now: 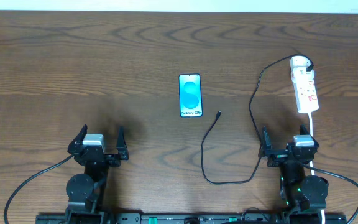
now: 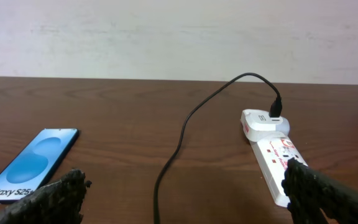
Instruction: Plug charger to phone and switch on socket
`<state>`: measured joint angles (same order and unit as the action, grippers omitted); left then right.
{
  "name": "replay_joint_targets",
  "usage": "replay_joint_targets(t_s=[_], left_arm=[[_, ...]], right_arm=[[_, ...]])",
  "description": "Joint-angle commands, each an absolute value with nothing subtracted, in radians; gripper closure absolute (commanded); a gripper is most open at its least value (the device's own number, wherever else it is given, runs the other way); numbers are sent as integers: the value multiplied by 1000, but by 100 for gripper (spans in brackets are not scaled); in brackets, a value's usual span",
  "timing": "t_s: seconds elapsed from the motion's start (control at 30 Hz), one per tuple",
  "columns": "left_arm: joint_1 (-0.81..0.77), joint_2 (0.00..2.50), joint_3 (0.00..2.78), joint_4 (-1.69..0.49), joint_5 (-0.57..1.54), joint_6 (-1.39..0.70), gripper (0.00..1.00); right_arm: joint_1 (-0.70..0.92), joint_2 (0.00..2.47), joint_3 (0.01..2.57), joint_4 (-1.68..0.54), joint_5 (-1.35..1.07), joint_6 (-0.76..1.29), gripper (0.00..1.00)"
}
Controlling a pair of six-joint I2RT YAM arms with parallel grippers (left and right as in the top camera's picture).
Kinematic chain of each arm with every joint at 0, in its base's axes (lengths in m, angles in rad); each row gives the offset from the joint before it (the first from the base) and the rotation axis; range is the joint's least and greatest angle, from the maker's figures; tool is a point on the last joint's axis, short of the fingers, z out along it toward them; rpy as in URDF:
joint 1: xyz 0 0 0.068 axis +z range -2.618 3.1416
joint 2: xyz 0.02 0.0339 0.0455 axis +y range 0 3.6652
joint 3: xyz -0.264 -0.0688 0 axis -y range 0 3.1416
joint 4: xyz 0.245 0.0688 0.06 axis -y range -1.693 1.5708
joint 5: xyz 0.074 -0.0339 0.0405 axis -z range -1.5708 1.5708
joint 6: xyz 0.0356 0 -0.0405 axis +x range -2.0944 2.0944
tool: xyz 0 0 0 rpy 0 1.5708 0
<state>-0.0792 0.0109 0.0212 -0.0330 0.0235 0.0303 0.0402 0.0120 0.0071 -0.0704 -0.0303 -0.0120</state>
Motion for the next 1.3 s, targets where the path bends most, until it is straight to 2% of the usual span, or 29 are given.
replay_joint_targets(t_s=[0.0,1.27], left_arm=[[-73,4,4,-73,-4,44,2],[-73,4,4,-70,12,43,2]], right_arm=[[36,7,6,-75,-28,-24,1],[36,7,6,-75,-28,-24,1]])
